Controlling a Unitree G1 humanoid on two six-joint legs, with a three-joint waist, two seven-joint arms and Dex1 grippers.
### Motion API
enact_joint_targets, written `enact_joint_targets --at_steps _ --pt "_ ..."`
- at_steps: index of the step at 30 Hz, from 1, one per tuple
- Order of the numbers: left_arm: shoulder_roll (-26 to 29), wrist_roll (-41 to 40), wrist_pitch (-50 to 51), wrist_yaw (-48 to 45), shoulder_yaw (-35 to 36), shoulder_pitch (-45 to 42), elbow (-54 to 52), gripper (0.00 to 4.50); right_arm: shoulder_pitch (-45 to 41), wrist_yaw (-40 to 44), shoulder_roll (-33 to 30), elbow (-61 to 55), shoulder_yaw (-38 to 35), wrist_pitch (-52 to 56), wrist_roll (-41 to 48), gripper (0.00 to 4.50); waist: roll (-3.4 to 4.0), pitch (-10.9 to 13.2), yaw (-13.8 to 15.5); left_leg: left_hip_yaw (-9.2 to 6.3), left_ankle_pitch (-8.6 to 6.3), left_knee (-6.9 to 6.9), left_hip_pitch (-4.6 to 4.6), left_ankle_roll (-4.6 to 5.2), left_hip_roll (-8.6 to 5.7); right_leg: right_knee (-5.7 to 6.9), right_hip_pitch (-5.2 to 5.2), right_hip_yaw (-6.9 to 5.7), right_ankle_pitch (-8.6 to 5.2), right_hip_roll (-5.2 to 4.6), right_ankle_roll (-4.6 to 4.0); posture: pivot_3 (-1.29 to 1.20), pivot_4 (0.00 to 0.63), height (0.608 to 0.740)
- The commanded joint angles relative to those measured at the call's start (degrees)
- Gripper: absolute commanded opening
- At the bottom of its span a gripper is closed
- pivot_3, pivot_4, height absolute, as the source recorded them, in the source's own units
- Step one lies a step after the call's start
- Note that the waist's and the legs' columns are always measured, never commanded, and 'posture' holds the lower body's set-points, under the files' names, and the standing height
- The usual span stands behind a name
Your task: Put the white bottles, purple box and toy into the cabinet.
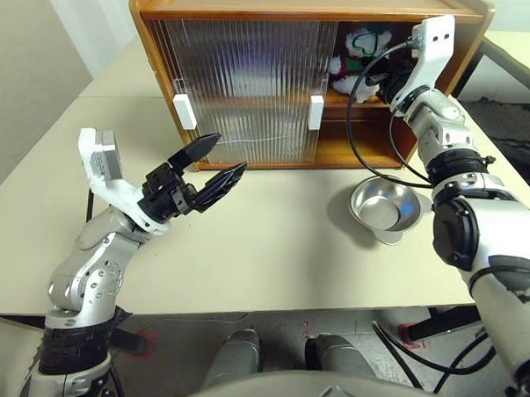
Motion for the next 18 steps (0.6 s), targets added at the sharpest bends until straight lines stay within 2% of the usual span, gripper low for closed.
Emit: enact_joint_targets --at_steps 1,9,10,14,18 --pt "0.53 0.05 -0.02 0.01 0.37 0.55 -0.87 4.5 -0.4 -0.95 0.38 1.46 0.47 0.26 -1.37 1.34 0.0 0.0 0.08 0.0 0.0 0.0 0.0 0.0 0.0 0.01 0.0 0.0 0.01 0.0 0.0 0.09 0.045 0.74" --pt "0.11 0.23 -0.02 -0.89 -0.94 -0.96 0.65 4.5 -0.15 1.87 -1.29 -1.47 -1.62 0.05 0.72 4.26 0.0 0.0 0.1 0.02 0.02 0.0 -0.01 0.03 0.01 0.02 -0.04 0.0 0.01 0.0 -0.01 0.05 0.041 0.74" --pt "0.07 0.27 0.0 -1.06 -1.09 -1.2 0.89 4.5 0.01 2.4 -1.65 -2.24 -1.95 0.13 1.17 4.44 0.0 0.0 0.07 0.03 0.02 0.01 -0.03 0.04 0.01 0.02 -0.05 0.0 0.01 0.0 -0.02 0.04 0.042 0.74" --pt "0.02 0.35 0.12 -1.82 -1.54 -1.97 1.78 4.5 2.29 5.54 -3.04 -8.38 -3.16 1.97 4.06 4.44 0.0 0.0 -0.03 0.09 0.1 0.02 -0.07 0.17 0.03 0.02 -0.08 0.0 0.02 0.0 0.0 0.02 0.043 0.74" --pt "-0.14 0.47 0.12 -2.36 -1.9 -2.43 2.44 4.5 8.86 9.98 -4.45 -20.94 -4.0 8.75 8.46 4.44 -0.02 -0.02 -0.16 0.12 0.11 0.04 -0.06 0.19 0.05 0.02 -0.06 -0.02 0.06 0.01 0.08 0.01 0.043 0.74"
